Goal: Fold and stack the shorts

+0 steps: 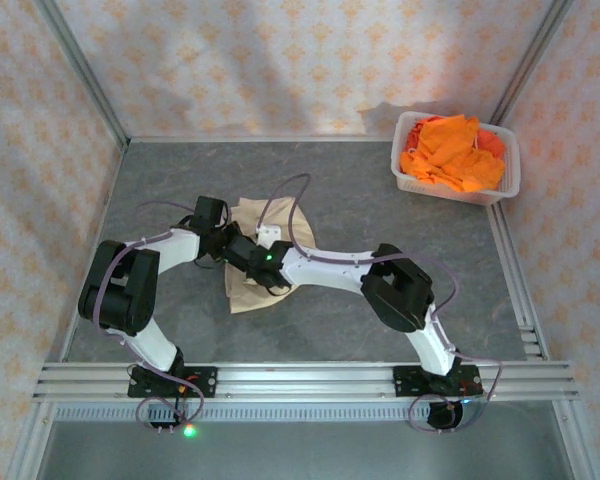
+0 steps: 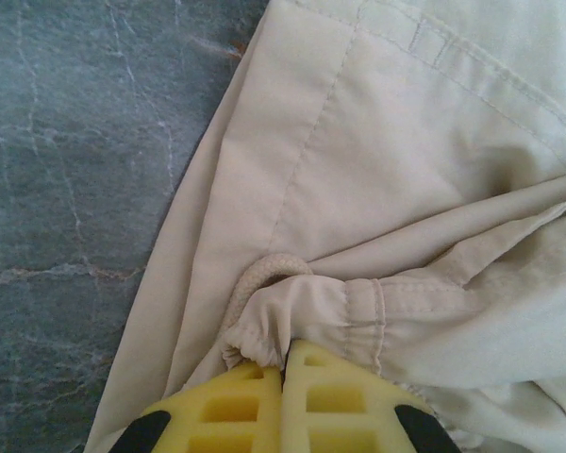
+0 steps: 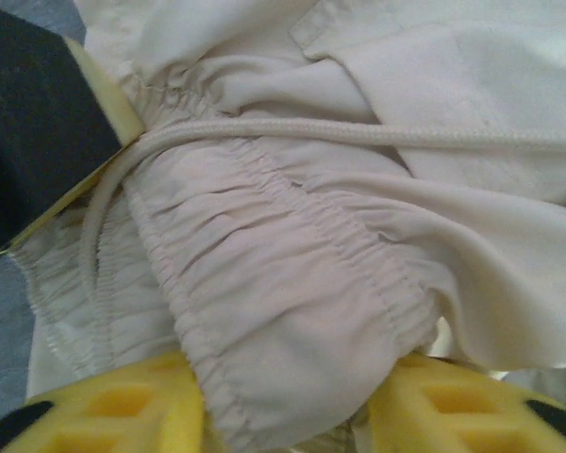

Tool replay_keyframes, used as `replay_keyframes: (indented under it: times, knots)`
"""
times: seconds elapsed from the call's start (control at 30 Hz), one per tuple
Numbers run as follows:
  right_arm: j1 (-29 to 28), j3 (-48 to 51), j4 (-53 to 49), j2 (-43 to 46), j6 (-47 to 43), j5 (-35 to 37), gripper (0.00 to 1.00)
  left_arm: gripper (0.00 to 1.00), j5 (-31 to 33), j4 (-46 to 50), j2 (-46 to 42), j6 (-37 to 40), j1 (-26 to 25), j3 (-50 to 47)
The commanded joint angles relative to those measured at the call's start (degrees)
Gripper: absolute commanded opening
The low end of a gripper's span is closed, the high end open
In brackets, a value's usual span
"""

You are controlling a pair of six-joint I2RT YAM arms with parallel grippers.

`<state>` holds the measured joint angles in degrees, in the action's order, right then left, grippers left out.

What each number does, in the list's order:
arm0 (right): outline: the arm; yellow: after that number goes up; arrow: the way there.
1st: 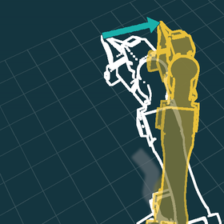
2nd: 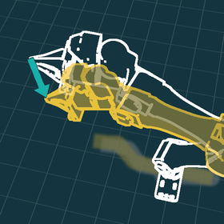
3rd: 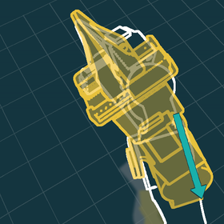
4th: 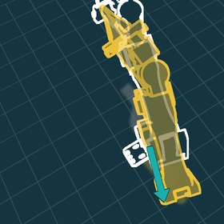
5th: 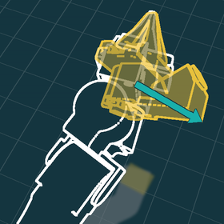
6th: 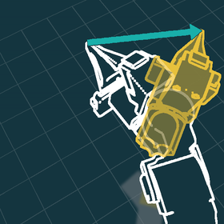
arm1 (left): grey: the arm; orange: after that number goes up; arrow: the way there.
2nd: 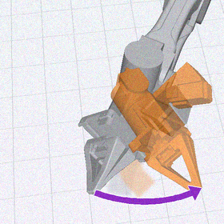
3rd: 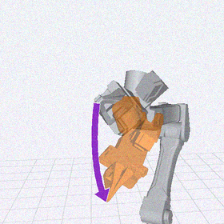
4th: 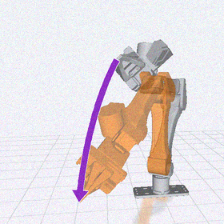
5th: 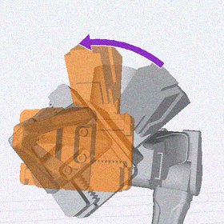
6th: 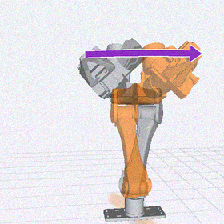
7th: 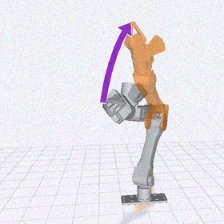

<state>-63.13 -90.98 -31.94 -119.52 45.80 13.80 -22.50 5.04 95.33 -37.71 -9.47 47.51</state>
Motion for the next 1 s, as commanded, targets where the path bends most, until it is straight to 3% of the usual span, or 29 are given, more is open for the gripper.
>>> replay_keyframes:
  times: [0.0,0.13,0.43,0.7,0.97]
  knots:
    - [0.8,-0.8,-3.0,-0.1,0.8,3.6,0.33,0.00,-0.1,1.7,1.7,-0.4,-0.1,-1.1]
    - [0.8,1.0,-1.6,1.4,0.6,1.6,0.14,0.00,0.0,2.0,1.8,-0.3,-0.1,-0.1]
    - [-0.5,5.6,3.1,7.4,-3.1,-1.0,0.00,0.00,0.5,2.8,2.5,-0.1,-0.2,1.3]
    - [-1.8,8.9,5.1,14.6,-5.8,-2.1,0.00,0.00,0.4,2.7,3.3,-0.2,-0.1,1.5]
    - [-3.4,10.2,5.3,15.8,-9.6,-4.7,0.00,0.00,0.6,2.8,4.3,0.0,-0.1,1.9]
